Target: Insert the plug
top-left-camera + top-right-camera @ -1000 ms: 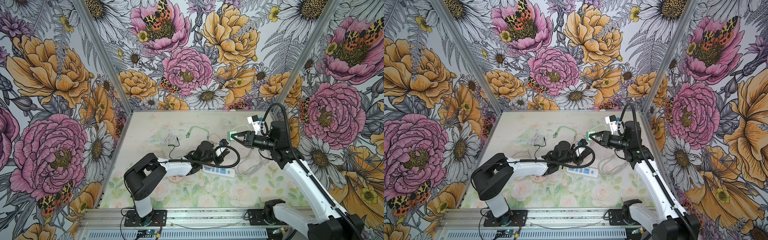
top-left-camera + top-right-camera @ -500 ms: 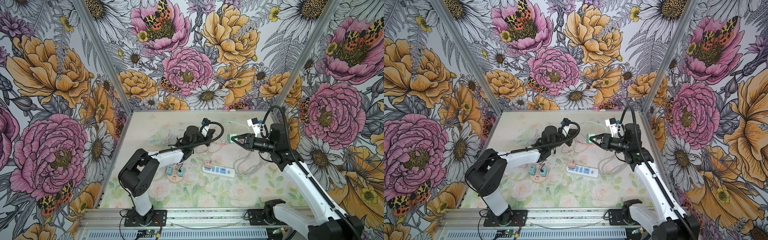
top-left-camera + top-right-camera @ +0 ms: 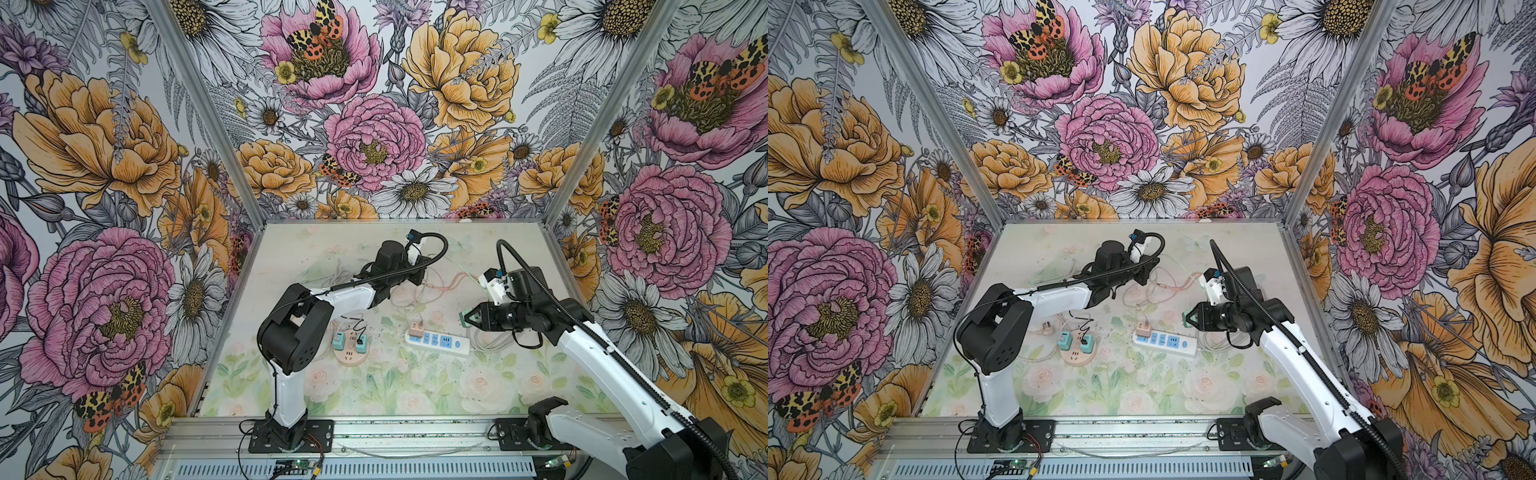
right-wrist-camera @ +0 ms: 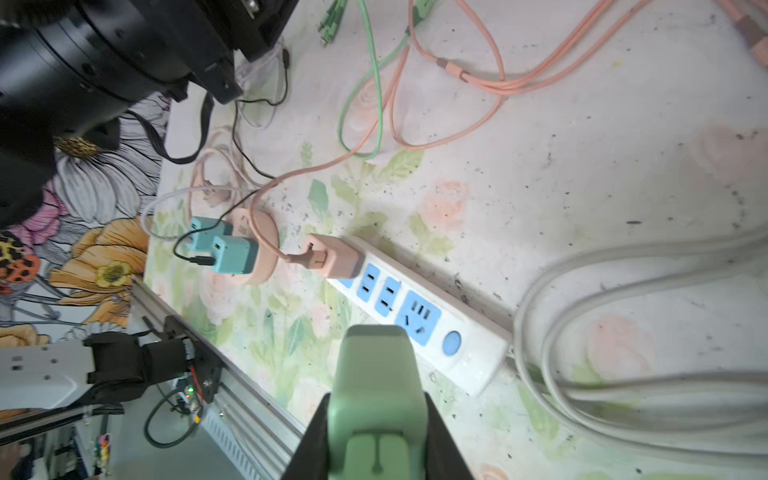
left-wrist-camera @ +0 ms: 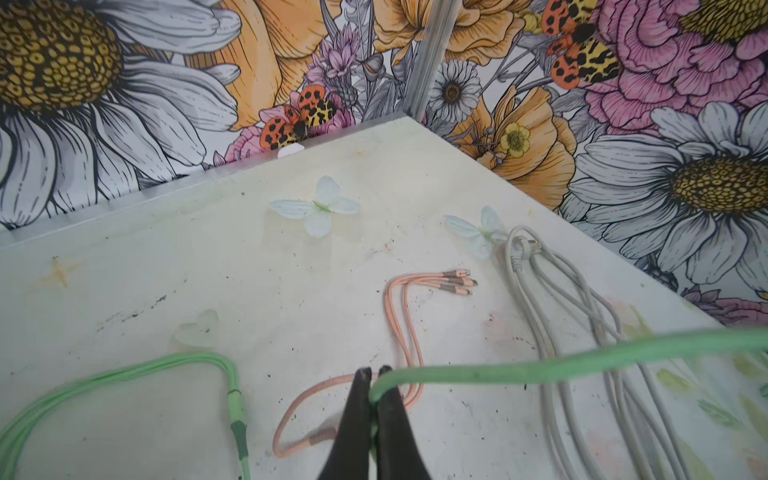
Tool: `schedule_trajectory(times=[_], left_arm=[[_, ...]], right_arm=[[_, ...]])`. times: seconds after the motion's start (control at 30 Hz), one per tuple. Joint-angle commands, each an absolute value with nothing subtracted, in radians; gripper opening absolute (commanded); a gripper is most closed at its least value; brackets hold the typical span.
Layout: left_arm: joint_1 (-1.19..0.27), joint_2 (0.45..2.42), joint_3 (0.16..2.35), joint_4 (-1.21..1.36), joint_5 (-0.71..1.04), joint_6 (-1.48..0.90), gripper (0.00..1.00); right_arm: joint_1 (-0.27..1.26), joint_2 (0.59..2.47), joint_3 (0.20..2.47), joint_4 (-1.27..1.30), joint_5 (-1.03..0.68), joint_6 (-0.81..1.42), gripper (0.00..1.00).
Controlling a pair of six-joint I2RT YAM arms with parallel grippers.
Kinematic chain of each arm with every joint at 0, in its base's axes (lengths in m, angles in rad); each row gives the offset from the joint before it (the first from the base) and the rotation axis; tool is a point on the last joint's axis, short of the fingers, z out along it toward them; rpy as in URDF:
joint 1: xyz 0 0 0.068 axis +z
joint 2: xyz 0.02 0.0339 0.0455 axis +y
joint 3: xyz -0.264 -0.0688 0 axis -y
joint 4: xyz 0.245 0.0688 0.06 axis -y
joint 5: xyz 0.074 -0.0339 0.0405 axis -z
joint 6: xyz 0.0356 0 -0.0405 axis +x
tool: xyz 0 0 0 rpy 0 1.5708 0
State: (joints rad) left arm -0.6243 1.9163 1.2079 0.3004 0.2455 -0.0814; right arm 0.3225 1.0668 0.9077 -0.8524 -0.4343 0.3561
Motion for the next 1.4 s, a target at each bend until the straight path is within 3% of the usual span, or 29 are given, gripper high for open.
schedule_trajectory(times=[0.0,0.67,1.03,1.17,1.37], left_arm=[[-0.615,1.921,1.226,0.241,0.278,-0.108,0.05],[-0.563,1.949,1.221,0.071,0.397,-0.238,0.07],[-0.529,1.981,1.236,0.04,0.482,-0.278,0.07],[-0.528,1.971,1.229,0.038,0.486,-0.272,0.07],[-0.527,1.975,1.243,0.036,0.528,-0.255,0.1]], right_arm=[[0.348,1.093,0.952,-0.93,-0.303,0.274,0.0],[0.54,1.252,1.047,-0.93,-0.214,0.222,0.0],[0.601,1.262,1.07,-0.914,-0.153,-0.071,0.0],[0.628,1.233,1.011,-0.903,-0.204,-0.276,0.0],[0.635,1.232,0.979,-0.908,-0.079,-0.338,0.0]])
